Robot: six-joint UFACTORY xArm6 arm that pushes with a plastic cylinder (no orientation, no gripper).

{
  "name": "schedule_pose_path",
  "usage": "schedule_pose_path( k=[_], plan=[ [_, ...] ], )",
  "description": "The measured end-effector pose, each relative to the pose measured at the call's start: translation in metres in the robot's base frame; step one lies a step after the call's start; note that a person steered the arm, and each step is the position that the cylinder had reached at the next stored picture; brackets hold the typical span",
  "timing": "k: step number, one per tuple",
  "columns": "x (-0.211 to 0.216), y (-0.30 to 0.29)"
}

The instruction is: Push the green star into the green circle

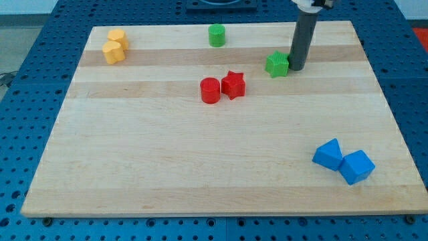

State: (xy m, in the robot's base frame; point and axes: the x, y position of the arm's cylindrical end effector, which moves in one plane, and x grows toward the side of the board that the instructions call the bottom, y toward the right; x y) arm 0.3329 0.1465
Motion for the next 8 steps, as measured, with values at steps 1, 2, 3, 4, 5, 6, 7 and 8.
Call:
schedule_pose_path(
  k=[1,2,3,4,5,6,7,8],
  plan=[
    [0.023,0.005],
    [0.037,0.004],
    [0.037,0.000],
    [0.013,-0.005],
    [-0.021,-0.009],
    [-0.042,-0.021],
    [-0.045,-0.020],
    [0.006,0.007]
  ],
)
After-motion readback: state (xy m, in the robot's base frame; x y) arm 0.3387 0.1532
